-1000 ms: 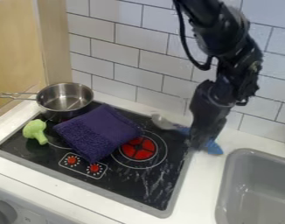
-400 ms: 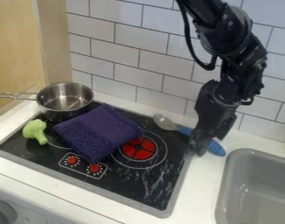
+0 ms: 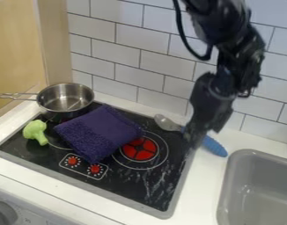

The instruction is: Put the spoon at the upper right of the table

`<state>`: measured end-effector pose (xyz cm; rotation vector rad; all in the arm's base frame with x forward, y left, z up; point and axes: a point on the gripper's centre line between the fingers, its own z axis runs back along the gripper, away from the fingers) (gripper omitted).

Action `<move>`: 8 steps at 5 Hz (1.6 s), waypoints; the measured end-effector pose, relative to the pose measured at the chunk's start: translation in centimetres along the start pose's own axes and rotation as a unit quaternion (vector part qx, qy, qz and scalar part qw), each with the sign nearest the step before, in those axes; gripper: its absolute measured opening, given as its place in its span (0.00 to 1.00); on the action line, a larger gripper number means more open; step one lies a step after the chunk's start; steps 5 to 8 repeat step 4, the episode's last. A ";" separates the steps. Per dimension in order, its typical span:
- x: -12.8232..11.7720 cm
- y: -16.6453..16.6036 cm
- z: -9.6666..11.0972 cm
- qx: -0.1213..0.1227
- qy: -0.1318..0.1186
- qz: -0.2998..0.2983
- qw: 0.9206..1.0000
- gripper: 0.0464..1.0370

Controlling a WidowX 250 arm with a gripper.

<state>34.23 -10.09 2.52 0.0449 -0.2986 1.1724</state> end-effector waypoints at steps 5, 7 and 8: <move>-0.4 1.7 6.7 -0.062 -0.029 -0.041 0.997 0.96; -0.4 1.7 6.7 -0.062 -0.029 -0.041 0.997 0.96; -0.4 1.7 6.7 -0.062 -0.029 -0.041 0.997 0.96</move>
